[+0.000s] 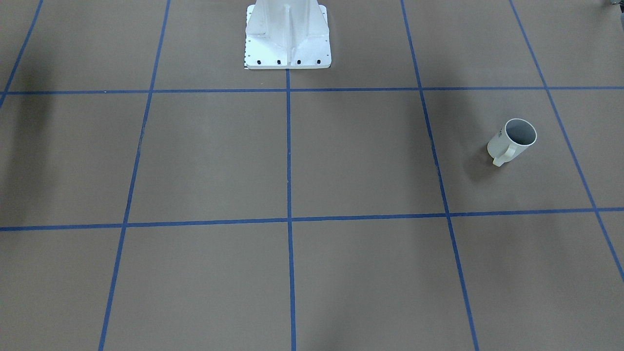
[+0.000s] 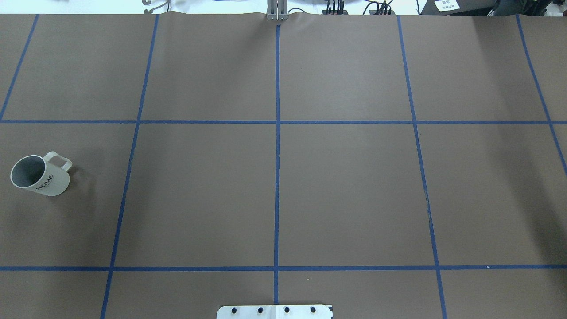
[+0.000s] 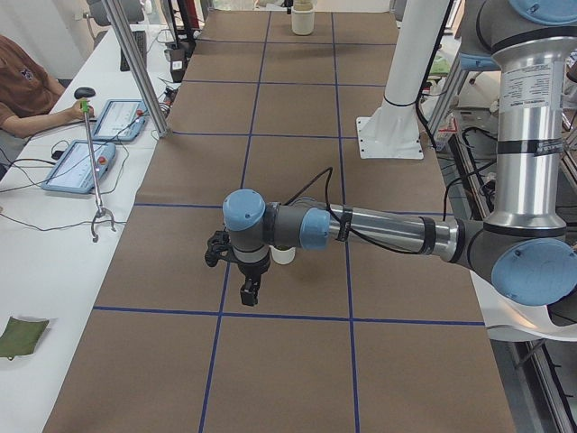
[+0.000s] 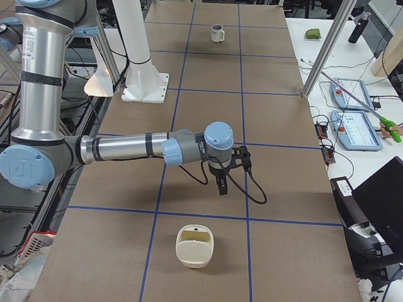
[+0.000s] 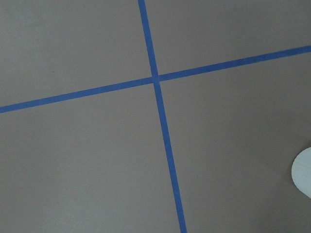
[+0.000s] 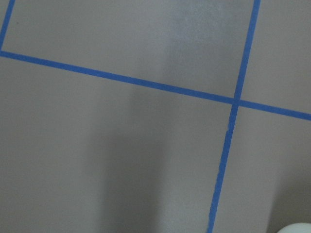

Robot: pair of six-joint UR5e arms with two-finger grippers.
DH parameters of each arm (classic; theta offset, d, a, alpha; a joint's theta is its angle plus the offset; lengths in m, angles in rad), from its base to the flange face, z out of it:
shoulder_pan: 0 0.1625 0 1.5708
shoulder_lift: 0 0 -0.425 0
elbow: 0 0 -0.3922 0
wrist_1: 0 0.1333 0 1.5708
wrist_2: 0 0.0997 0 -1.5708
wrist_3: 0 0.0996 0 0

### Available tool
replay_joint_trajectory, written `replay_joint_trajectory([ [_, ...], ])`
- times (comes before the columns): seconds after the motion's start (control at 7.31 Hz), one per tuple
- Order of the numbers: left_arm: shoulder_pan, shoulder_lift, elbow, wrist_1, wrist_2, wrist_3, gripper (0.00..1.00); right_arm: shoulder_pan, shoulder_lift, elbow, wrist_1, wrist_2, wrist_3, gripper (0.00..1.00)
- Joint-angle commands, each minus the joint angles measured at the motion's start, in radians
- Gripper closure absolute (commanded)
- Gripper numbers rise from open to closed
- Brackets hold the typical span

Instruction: Left arm hands cup to right arm to dump lemon

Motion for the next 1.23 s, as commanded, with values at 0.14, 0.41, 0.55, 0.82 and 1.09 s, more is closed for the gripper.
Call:
replay_joint_trajectory([
  [0.14, -0.003, 0.005, 0.001, -0.026, -0.001, -0.006, 0.0, 0.0, -0.029, -0.002, 0.034, 0.003, 0.0, 0.0],
  [0.41, -0.003, 0.002, -0.008, -0.029, -0.027, -0.006, 0.0, -0.005, -0.025, -0.002, 0.031, 0.003, 0.002, 0.0],
  [0.55, -0.001, 0.005, -0.017, -0.032, -0.056, -0.005, 0.0, -0.005, -0.024, -0.002, 0.031, 0.003, 0.004, 0.0],
  [0.82, 0.046, 0.013, -0.025, -0.122, -0.105, -0.126, 0.0, -0.013, -0.024, -0.005, 0.031, 0.005, 0.005, 0.0],
  [1.09, 0.236, 0.025, -0.02, -0.332, -0.079, -0.411, 0.0, -0.02, -0.024, -0.005, 0.033, 0.005, 0.005, 0.0],
])
